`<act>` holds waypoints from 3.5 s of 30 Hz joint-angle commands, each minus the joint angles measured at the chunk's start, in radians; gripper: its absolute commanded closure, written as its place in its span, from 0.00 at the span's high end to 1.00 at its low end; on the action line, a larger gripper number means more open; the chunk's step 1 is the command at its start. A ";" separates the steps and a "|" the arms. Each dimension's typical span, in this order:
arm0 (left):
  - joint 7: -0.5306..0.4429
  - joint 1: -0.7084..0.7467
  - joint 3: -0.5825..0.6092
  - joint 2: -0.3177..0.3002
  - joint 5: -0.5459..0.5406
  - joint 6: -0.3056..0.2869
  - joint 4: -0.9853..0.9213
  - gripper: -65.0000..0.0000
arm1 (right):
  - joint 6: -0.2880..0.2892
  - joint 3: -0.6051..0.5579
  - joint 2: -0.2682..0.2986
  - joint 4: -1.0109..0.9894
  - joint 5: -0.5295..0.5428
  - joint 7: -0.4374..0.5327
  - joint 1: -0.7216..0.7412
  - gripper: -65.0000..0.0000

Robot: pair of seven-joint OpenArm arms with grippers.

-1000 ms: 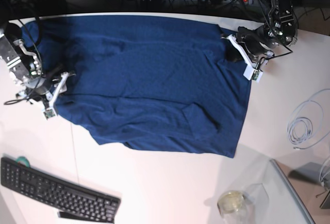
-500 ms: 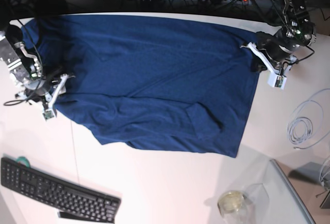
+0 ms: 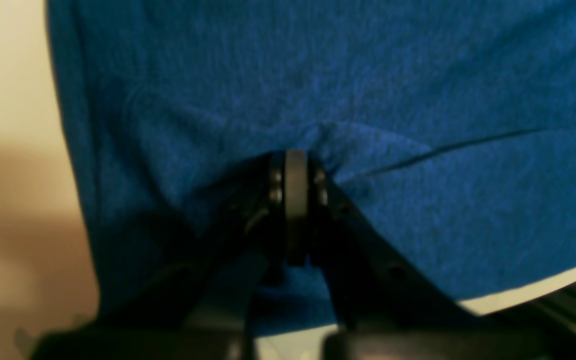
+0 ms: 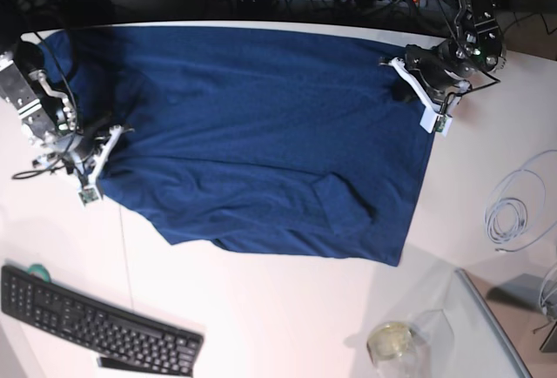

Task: Layout the t-shirt on the table in an organized manner, then fold the t-shirt properly
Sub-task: 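Grasp the shirt corners with both grippers at opposite shoulder ends, then pull the shirt corners apart with both grippers to straighten the edge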

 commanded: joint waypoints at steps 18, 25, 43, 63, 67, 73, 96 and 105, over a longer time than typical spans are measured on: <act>-0.004 -0.005 -0.012 -0.016 -0.001 -0.002 0.010 0.00 | -0.001 0.095 0.021 -0.010 -0.004 -0.073 0.045 0.42; -0.004 -0.005 -0.013 -0.016 -0.001 -0.002 0.011 0.00 | -0.001 0.093 0.022 -0.012 -0.004 -0.073 0.046 0.17; -0.004 0.000 -0.013 -0.030 -0.001 -0.002 0.011 0.00 | -0.001 0.092 0.044 -0.148 -0.004 -0.068 0.184 0.00; -0.004 -0.003 -0.013 -0.029 -0.003 -0.002 0.030 0.00 | -0.001 0.088 0.001 -0.391 -0.004 0.012 0.284 0.38; -0.002 0.003 -0.015 -0.027 -0.009 -0.002 0.097 0.00 | -0.003 0.099 0.006 -0.341 -0.004 0.016 0.267 0.40; 0.002 0.021 -0.015 -0.022 -0.010 -0.002 0.232 0.00 | -0.012 0.297 0.032 -0.157 -0.001 -0.016 0.124 0.40; -0.064 -0.312 -0.113 0.041 0.000 0.058 -0.148 0.00 | 0.080 0.431 -0.047 -0.160 -0.002 -0.067 -0.098 0.01; -0.070 -0.275 -0.121 0.041 -0.003 0.058 -0.110 0.00 | 0.075 0.431 -0.045 -0.151 -0.002 -0.070 -0.110 0.01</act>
